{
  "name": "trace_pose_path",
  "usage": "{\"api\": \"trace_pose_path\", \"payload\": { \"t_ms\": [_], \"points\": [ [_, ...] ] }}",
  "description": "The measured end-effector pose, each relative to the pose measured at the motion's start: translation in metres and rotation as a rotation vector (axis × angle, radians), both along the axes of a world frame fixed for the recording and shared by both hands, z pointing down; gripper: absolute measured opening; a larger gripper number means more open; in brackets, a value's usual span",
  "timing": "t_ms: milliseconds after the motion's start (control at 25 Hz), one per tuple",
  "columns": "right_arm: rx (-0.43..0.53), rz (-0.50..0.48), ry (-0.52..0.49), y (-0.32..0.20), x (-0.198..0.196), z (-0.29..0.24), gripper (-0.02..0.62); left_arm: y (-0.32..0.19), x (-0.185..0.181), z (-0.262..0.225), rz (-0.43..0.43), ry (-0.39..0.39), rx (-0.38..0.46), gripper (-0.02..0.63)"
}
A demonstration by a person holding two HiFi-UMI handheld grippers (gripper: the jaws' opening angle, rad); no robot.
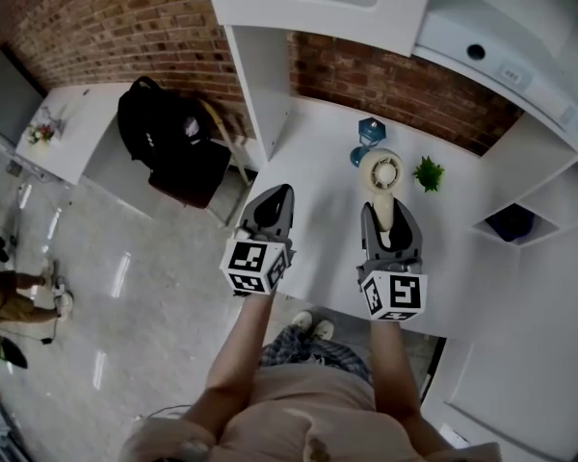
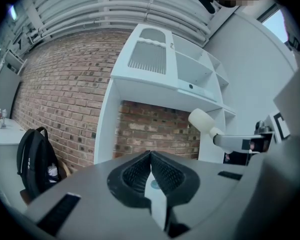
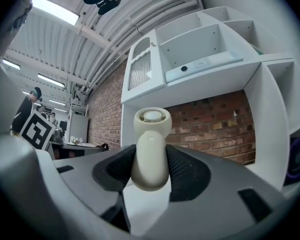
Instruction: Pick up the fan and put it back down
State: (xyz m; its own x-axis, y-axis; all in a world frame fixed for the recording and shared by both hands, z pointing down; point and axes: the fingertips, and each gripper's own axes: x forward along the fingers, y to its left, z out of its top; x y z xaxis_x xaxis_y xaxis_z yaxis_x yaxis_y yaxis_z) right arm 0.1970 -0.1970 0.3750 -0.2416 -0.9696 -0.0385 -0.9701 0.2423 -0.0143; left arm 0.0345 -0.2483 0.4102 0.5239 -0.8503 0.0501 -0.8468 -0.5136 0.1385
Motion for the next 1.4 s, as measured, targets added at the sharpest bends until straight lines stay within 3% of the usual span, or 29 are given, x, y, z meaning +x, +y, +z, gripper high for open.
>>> {"api": "trace_pose_path", "payload": {
  "t_ms": [360,800,1080,1400],
  "points": [
    [-0.134,-0.011,0.008,-0.049,-0.007,0.047,0.202,-0.033,0.002,0.035,-0.020,-0.019,-0.055,0.028],
    [-0.404,-0.019,0.037,-0.110,-0.028,0.163,0.202,-0.077,0.003,0.134,-0.060,-0.032,-0.243,0.028],
    [-0.558,-0.018,0.053,-0.119,-0.029,0.228,0.202,-0.085,0.009,0.182,-0.066,-0.033,-0.335,0.028],
    [-0.685,-0.018,0.107,-0.113,-0.028,0.271,0.202,-0.078,0.017,0.203,-0.044,-0.046,-0.372,0.028]
  ]
}}
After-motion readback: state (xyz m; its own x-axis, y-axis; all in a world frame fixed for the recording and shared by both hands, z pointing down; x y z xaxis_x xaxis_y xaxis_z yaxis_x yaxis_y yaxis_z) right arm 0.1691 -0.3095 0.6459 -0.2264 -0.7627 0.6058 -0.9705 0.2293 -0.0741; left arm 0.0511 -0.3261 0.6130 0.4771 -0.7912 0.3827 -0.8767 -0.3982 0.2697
